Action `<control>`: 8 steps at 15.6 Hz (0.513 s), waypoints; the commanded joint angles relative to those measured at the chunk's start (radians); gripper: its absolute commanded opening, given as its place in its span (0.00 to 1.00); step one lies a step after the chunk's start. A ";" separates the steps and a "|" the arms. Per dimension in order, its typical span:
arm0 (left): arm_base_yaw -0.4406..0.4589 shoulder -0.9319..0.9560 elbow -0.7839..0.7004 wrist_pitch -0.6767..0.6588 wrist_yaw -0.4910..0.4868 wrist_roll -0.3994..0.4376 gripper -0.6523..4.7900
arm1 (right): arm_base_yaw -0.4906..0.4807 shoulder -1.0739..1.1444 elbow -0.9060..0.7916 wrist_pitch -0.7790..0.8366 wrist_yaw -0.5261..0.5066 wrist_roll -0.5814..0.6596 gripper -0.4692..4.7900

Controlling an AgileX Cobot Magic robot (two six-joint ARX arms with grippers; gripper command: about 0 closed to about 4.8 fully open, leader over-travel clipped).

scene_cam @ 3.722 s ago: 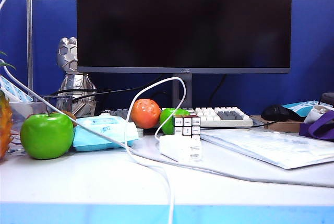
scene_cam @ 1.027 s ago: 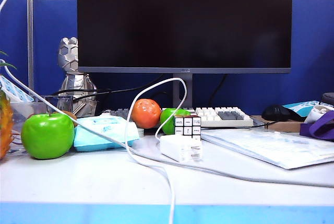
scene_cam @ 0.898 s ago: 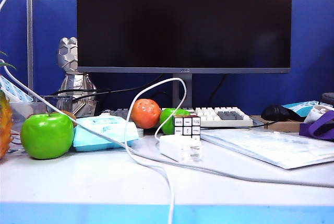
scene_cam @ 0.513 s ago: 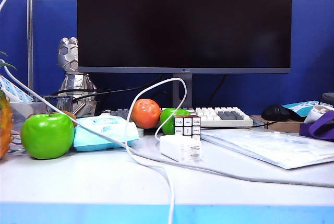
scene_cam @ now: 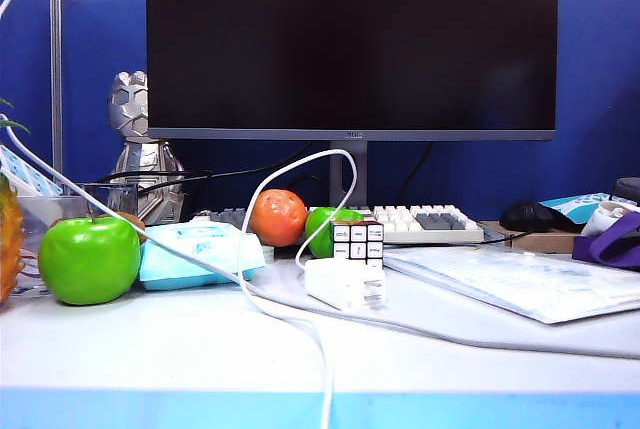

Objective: Pick up the Type-C charging cable and the charging base, insert one end of the Type-C charger into the corresponding slot on the base, and finally place the plugged-in charger back on the table.

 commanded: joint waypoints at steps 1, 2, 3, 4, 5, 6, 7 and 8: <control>0.001 0.000 -0.002 -0.011 0.003 -0.003 0.12 | -0.003 -0.109 -0.071 -0.014 0.114 -0.003 0.08; 0.001 0.001 -0.002 -0.011 0.005 -0.003 0.12 | -0.013 -0.109 -0.071 -0.013 0.118 -0.008 0.08; 0.001 -0.001 -0.001 -0.008 0.003 -0.003 0.12 | -0.037 -0.109 -0.071 -0.012 0.118 -0.014 0.08; 0.001 0.000 -0.002 -0.009 0.003 -0.003 0.12 | -0.065 -0.109 -0.071 -0.013 0.111 -0.028 0.08; 0.001 0.000 -0.002 -0.009 0.003 -0.003 0.12 | -0.103 -0.109 -0.071 -0.014 0.098 -0.035 0.08; 0.001 0.000 -0.002 -0.009 0.003 -0.003 0.12 | -0.126 -0.109 -0.071 -0.014 0.099 -0.034 0.08; 0.001 0.000 -0.002 -0.009 0.004 -0.003 0.12 | -0.136 -0.109 -0.071 -0.015 0.098 -0.034 0.08; 0.001 0.000 -0.002 -0.009 0.003 -0.003 0.12 | -0.145 -0.109 -0.071 -0.015 0.099 -0.032 0.08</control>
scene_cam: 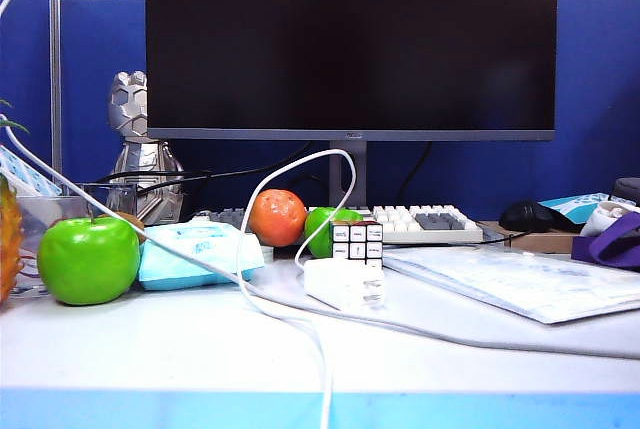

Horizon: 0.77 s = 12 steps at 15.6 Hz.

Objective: Pick up the Type-C charging cable and the charging base, insert one end of the Type-C charger into the corresponding slot on the base, and finally place the plugged-in charger back on the table.

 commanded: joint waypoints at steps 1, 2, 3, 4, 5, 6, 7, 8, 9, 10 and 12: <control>0.001 0.000 -0.002 -0.010 0.003 -0.003 0.12 | -0.018 -0.002 -0.007 0.002 -0.002 0.008 0.08; 0.000 0.000 -0.002 -0.010 0.003 -0.003 0.12 | -0.018 -0.002 -0.007 0.002 -0.003 0.027 0.08; 0.001 0.000 -0.002 -0.010 0.004 -0.003 0.12 | -0.018 -0.002 -0.007 0.002 -0.002 0.033 0.08; 0.001 0.000 -0.002 -0.010 0.004 -0.003 0.12 | -0.018 -0.002 -0.007 0.002 -0.002 0.035 0.08; 0.001 0.000 -0.002 -0.010 0.004 -0.003 0.12 | -0.018 -0.002 -0.007 0.002 -0.003 0.035 0.08; 0.001 0.000 -0.002 -0.010 0.004 -0.003 0.12 | -0.018 -0.002 -0.007 0.002 -0.003 0.035 0.08; 0.001 0.000 -0.002 -0.010 0.003 -0.003 0.12 | -0.018 -0.002 -0.007 0.003 -0.003 0.034 0.08; 0.001 0.000 -0.002 -0.010 0.003 -0.003 0.12 | -0.017 -0.002 -0.007 0.006 -0.003 0.034 0.08; 0.001 0.000 -0.002 -0.010 0.004 -0.003 0.12 | -0.017 -0.002 -0.007 0.006 -0.002 0.034 0.08; 0.001 0.000 -0.002 -0.010 0.003 -0.003 0.12 | -0.017 -0.002 -0.007 0.006 -0.002 0.034 0.08; 0.001 0.000 -0.002 -0.010 0.004 -0.003 0.12 | -0.018 -0.002 -0.007 0.006 -0.002 0.034 0.08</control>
